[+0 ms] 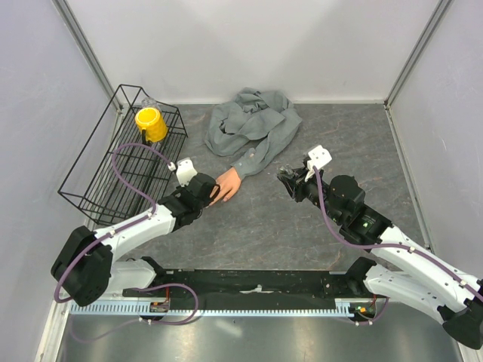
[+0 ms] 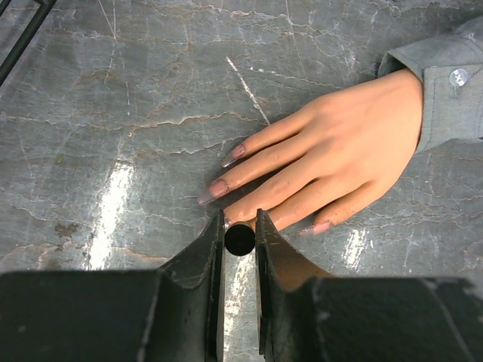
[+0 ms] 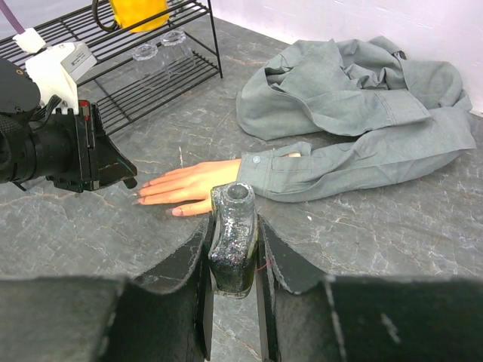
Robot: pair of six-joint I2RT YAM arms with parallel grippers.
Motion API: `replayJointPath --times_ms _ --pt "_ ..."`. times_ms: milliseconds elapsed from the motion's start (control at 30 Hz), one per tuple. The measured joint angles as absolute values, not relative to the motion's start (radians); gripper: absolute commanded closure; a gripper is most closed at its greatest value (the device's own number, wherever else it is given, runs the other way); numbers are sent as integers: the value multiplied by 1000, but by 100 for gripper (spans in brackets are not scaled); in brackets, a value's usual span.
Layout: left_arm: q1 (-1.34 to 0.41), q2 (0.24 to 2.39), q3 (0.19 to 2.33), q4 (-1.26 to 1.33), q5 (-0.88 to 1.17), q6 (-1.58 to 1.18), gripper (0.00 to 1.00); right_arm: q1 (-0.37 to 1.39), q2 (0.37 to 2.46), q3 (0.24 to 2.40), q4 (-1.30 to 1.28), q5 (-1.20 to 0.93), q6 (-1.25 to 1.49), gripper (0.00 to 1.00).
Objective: Paint the nails
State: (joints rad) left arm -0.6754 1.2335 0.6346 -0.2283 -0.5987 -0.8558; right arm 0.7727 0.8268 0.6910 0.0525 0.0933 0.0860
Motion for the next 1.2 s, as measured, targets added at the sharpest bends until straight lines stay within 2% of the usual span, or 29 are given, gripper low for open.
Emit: replayJointPath --times_ms 1200 --pt "-667 1250 622 -203 -566 -856 98 754 844 691 62 50 101 100"
